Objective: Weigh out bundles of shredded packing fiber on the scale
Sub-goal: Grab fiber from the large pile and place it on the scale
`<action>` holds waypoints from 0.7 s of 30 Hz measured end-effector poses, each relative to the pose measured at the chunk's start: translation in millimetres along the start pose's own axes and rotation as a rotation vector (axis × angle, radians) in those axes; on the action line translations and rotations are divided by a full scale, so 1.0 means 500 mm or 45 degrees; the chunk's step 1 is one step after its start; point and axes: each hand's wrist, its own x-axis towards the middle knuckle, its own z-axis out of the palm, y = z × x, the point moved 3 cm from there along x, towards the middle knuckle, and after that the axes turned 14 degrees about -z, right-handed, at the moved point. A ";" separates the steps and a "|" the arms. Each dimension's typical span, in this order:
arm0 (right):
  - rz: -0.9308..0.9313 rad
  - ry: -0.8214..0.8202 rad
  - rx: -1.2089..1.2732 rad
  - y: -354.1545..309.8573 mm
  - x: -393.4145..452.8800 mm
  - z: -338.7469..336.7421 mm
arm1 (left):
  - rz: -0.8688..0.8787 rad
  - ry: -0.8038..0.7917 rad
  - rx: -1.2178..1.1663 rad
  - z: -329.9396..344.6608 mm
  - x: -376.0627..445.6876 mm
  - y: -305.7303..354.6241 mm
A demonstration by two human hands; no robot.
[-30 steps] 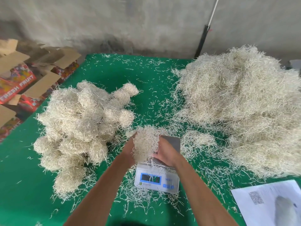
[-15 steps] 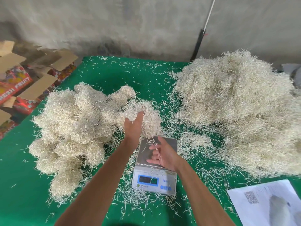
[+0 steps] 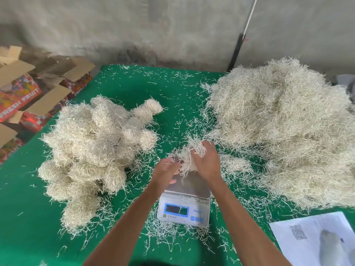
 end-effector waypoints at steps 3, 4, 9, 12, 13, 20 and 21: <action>-0.209 -0.391 -0.300 -0.004 -0.028 0.007 | 0.117 0.358 0.209 -0.022 0.013 -0.032; -0.226 -0.548 -0.402 -0.002 -0.042 0.015 | 0.112 0.399 0.235 -0.028 0.014 -0.042; -0.048 -0.288 0.195 -0.004 -0.072 -0.038 | 0.070 0.457 0.234 -0.060 0.015 -0.068; 0.041 -0.134 0.343 0.003 -0.081 -0.064 | 0.079 0.407 0.148 -0.065 0.012 -0.069; 0.055 -0.113 0.341 0.009 -0.084 -0.065 | 0.085 0.380 0.111 -0.064 0.009 -0.070; 0.146 -0.195 0.319 0.035 -0.101 -0.060 | 0.134 0.133 -0.007 -0.044 -0.009 -0.072; 0.170 -0.181 0.293 0.041 -0.103 -0.061 | 0.140 0.126 -0.014 -0.044 -0.010 -0.072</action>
